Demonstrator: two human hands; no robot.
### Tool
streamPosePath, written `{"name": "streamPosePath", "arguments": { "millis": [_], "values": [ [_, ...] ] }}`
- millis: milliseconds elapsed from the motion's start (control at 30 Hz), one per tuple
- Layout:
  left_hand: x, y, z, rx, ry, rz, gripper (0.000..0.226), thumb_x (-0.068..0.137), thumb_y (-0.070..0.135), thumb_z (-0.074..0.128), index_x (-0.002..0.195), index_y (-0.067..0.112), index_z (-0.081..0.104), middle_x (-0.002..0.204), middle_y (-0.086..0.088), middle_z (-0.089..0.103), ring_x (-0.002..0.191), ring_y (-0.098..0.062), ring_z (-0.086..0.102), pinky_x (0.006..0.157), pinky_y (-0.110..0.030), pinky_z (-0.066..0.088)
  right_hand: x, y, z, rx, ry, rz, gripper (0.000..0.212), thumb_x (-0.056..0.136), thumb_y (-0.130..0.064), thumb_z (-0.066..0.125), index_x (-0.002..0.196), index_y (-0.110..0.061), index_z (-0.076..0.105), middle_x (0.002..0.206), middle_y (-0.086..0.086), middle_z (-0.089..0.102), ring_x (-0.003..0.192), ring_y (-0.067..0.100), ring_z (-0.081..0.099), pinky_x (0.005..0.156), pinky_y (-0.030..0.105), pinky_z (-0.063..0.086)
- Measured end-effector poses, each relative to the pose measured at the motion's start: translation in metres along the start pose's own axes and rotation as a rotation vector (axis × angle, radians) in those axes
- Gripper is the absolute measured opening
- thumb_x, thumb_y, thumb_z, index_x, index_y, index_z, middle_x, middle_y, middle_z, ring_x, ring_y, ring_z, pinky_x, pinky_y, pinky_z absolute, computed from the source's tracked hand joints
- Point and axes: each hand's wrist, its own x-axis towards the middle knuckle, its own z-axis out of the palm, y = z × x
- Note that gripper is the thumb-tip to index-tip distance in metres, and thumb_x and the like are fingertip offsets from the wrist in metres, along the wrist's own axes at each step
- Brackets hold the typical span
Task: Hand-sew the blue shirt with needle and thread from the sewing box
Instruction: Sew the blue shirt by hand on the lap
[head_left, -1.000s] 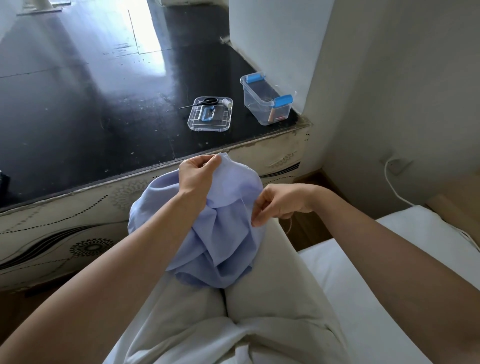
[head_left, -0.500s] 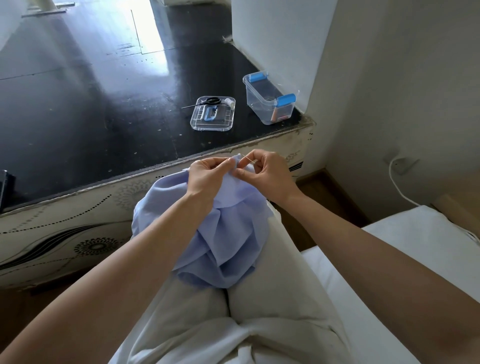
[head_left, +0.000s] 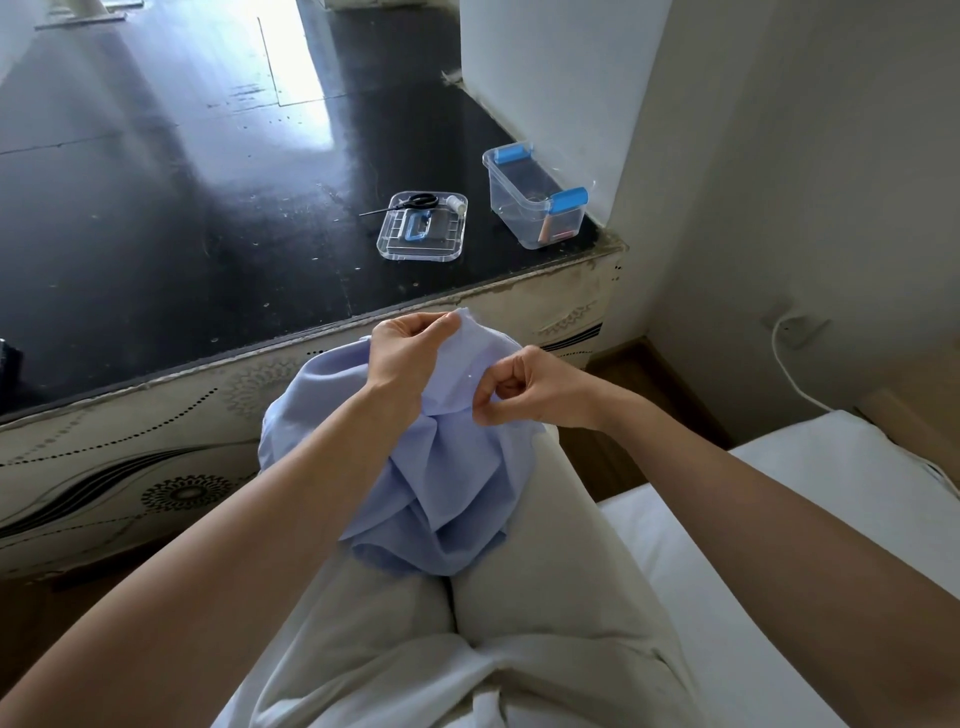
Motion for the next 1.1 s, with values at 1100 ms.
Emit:
{"name": "streamPosePath", "arguments": {
  "millis": [1100],
  "values": [
    [0.002,0.005,0.001,-0.079,-0.019,-0.083,0.008,0.09,0.022,0.069,0.084,0.018,0.066,0.084,-0.005,0.065,0.079,-0.021,0.06,0.058,-0.027,0.052,0.006,-0.001,-0.006,0.087,0.241,0.019,0.02,0.087,-0.029,0.071,0.078,-0.011,0.068,0.076,0.007,0.064,0.068,0.014,0.06,0.067,0.031,0.057]
  ]
}}
